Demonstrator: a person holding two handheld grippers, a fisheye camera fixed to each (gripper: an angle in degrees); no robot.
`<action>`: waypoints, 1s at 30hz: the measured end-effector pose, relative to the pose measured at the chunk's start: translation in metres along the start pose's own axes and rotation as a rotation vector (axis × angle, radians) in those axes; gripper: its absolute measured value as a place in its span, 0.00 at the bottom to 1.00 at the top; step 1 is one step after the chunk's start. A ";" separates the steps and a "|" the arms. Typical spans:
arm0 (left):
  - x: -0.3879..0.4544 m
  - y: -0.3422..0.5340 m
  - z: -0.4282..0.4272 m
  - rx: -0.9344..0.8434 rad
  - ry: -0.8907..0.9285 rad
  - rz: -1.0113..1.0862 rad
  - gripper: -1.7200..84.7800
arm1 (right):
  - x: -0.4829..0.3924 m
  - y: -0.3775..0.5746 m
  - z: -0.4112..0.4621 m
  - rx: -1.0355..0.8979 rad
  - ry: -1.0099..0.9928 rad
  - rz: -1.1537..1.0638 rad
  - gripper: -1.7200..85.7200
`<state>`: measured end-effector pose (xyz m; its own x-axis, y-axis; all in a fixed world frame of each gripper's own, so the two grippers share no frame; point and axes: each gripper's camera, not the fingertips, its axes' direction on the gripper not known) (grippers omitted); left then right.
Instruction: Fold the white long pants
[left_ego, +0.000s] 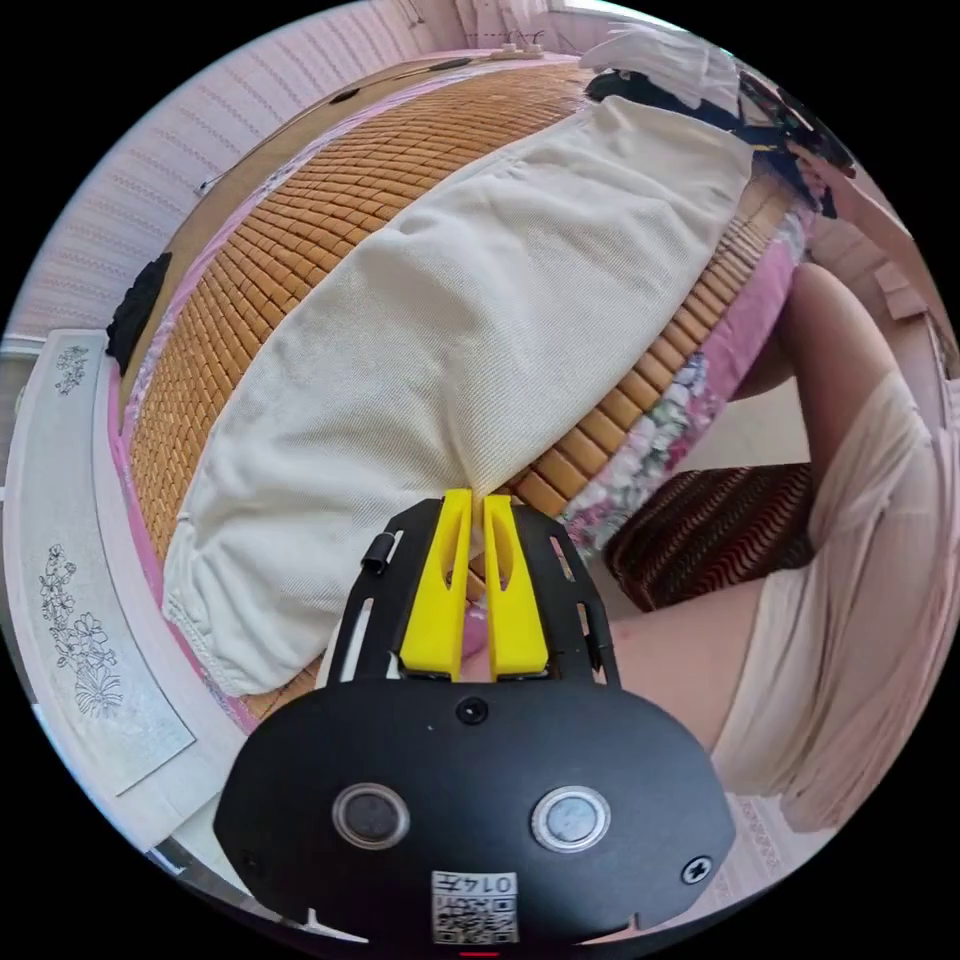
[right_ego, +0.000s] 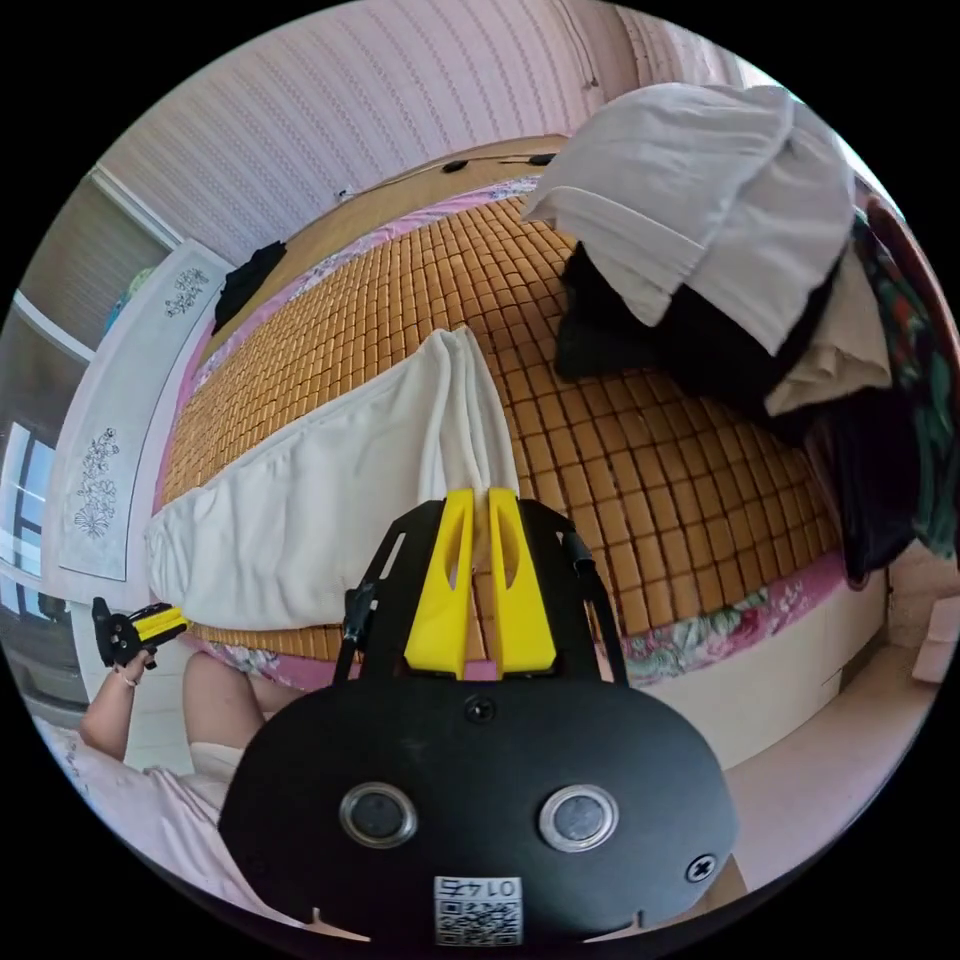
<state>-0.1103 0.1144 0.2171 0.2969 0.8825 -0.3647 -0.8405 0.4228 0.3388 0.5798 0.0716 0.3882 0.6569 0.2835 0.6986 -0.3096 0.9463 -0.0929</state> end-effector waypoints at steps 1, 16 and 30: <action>0.004 0.005 -0.002 0.009 0.020 -0.003 0.03 | 0.009 0.011 -0.007 0.003 -0.004 0.022 0.03; 0.012 -0.017 -0.052 0.296 0.052 0.163 0.11 | 0.039 0.028 -0.019 0.079 0.080 -0.036 0.14; -0.023 -0.137 0.023 -0.069 0.046 0.211 0.05 | 0.048 0.003 -0.037 0.052 0.011 -0.112 0.04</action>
<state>0.0088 0.0413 0.1992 0.0920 0.9390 -0.3315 -0.9111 0.2137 0.3524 0.6360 0.0942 0.3948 0.6971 0.1783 0.6945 -0.2686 0.9630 0.0223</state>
